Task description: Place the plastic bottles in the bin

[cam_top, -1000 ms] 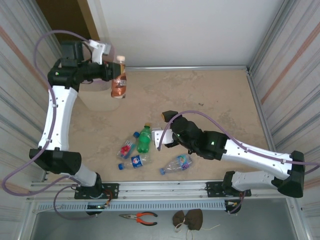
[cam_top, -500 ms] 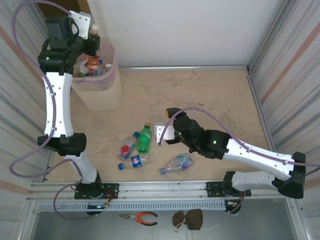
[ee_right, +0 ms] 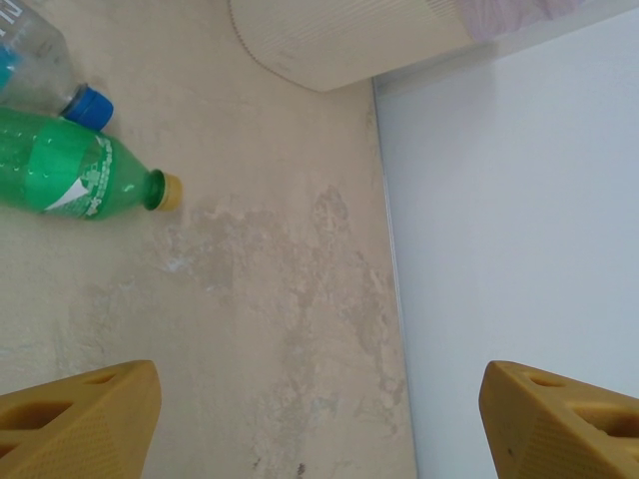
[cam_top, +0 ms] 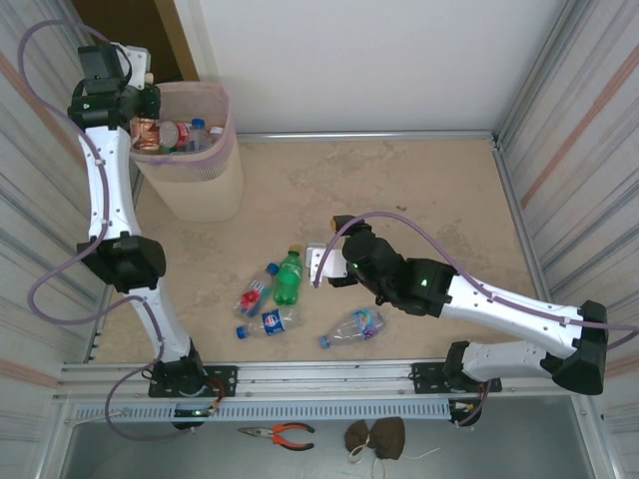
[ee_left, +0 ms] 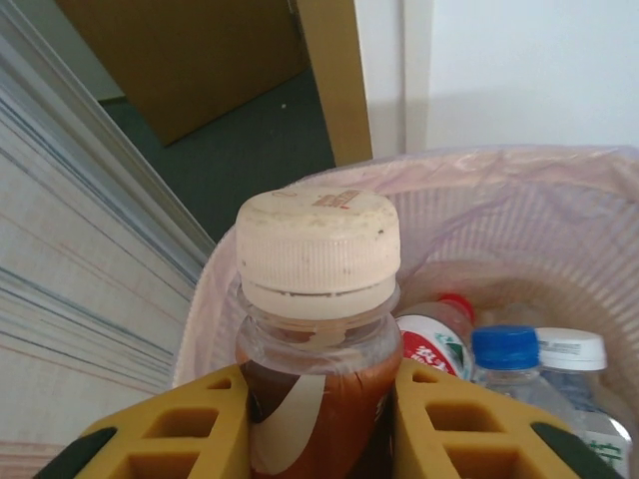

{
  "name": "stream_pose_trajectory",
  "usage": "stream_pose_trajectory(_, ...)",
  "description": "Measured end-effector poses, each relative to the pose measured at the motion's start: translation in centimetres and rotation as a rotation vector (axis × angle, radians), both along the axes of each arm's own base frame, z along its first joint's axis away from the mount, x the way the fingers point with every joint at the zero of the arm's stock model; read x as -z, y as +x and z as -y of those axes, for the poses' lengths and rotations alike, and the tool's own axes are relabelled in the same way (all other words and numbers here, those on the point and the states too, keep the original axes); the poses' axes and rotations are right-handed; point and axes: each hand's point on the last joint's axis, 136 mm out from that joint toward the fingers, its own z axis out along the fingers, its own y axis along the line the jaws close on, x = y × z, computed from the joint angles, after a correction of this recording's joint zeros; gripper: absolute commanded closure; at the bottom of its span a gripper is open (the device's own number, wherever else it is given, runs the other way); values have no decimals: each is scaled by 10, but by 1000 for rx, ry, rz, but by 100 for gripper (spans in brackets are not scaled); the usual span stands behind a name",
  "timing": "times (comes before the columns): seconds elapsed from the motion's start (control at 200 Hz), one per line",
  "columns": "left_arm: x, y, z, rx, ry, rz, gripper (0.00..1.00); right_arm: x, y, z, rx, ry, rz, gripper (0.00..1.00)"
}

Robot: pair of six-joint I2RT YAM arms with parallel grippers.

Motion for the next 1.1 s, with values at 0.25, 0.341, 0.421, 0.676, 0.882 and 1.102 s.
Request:
stream_pose_trajectory(0.25, 55, 11, -21, -46, -42, -118, 75, 1, 0, 0, 9, 12, -11, 18)
stream_pose_trajectory(0.341, 77, 18, -25, -55, -57, -160, 73, 1, 0, 0, 10, 13, -13, 18)
stream_pose_trajectory(0.421, 95, 22, -26, -60, -69, -198, 71, 1, 0, 0, 11, 13, -13, 18)
stream_pose_trajectory(0.676, 108, 28, -29, -65, -105, -212, 56, 1, 0, 1, 20, 24, -22, 18)
stream_pose_trajectory(0.882, 112, 28, -19, -34, -153, -224, 33, 4, 0, 2, 21, 13, -29, 18)
stream_pose_trajectory(1.102, 105, 20, -10, -6, -184, -228, 29, 5, -1, 4, 37, 24, -41, 17)
